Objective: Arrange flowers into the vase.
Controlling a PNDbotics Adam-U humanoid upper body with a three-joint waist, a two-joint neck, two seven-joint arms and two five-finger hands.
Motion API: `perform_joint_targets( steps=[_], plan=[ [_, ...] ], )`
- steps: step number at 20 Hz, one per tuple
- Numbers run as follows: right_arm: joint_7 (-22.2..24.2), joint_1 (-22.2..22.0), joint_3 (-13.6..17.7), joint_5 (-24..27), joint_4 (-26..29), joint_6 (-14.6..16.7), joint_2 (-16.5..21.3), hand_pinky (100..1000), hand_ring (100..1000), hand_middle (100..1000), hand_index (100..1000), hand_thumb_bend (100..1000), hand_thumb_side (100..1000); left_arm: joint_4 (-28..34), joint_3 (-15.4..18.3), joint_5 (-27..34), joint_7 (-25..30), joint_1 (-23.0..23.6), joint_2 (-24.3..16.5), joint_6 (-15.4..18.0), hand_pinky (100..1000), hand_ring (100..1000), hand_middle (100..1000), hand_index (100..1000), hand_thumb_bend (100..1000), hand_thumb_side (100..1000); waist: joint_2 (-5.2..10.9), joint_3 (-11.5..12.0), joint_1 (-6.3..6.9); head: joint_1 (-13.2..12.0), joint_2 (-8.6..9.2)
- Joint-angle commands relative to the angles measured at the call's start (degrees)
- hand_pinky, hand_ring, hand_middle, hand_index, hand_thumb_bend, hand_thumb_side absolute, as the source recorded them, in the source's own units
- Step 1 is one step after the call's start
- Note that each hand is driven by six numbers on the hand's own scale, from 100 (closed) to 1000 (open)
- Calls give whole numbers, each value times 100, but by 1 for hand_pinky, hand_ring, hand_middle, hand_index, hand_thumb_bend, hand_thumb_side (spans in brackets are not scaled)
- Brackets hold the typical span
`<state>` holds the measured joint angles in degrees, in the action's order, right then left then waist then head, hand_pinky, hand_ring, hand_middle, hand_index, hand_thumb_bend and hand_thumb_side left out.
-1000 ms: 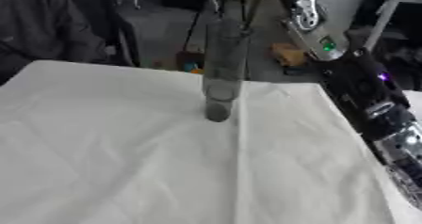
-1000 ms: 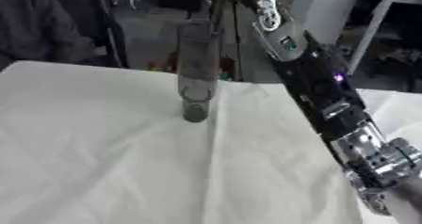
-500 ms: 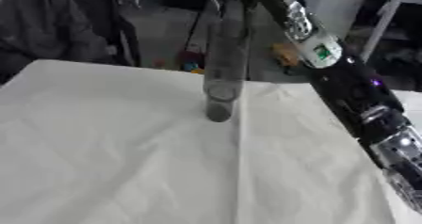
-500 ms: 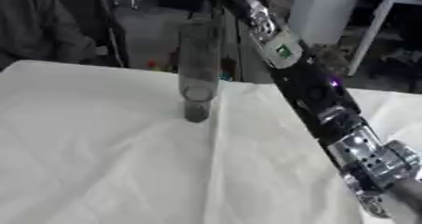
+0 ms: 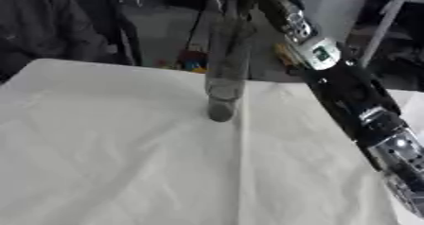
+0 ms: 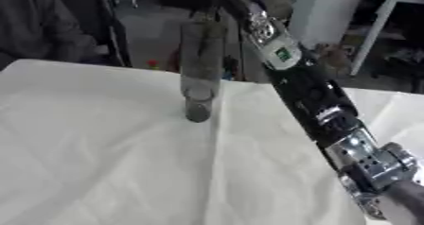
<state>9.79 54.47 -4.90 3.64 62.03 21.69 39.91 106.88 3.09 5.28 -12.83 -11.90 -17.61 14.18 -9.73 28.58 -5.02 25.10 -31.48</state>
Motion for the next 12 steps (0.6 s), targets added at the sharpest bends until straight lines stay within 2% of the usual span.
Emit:
perform_joint_targets(
  steps=[1, 8, 12],
  plan=[
    [53, 100, 45, -30, 56, 14, 119, 151, 304, 160, 311, 100, 958, 111, 34, 8, 10, -47, -43, 7, 682, 628, 615, 815, 382, 161, 69, 2, 33, 21, 70],
    [256, 80, -3, -583, 110, 91, 161, 202, 342, 198, 332, 100, 900, 114, 44, 1, 3, -37, -46, 11, 683, 627, 614, 815, 382, 162, 77, -24, -1, -8, 65],
    [471, 82, -29, -924, 102, 37, 181, 245, 372, 227, 342, 100, 889, 113, 44, -4, 4, -30, -48, 12, 683, 627, 614, 815, 382, 162, 89, -24, -9, -10, 57]
  ],
)
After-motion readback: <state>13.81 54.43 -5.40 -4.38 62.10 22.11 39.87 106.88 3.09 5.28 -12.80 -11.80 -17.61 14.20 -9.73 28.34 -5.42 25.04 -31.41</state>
